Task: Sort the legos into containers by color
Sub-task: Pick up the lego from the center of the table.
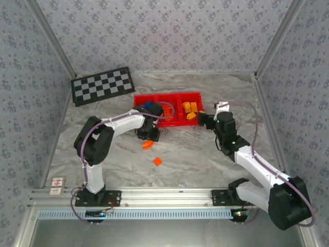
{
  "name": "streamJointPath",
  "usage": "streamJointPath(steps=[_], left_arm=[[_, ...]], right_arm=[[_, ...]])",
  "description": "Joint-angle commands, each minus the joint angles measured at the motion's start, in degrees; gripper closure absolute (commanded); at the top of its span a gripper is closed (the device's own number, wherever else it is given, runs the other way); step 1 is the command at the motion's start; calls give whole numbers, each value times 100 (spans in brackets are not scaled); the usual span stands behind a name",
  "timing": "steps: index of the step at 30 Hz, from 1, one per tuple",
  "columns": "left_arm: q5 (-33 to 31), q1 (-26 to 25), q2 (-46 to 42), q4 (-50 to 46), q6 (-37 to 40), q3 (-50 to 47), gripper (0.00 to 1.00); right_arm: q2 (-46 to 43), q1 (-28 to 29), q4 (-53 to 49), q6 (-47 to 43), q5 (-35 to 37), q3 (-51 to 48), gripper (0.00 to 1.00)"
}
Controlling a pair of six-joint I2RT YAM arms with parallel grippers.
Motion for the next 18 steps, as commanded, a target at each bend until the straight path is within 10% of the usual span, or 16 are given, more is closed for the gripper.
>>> streamJointPath(steps=[1, 18], left_arm=[[7, 59, 84, 6, -315, -98, 50], [6, 88, 356, 34, -707, 69, 67]], right_arm=[[7, 38, 176, 35, 173, -72, 0], [-340, 60, 725, -119, -64, -764, 0]])
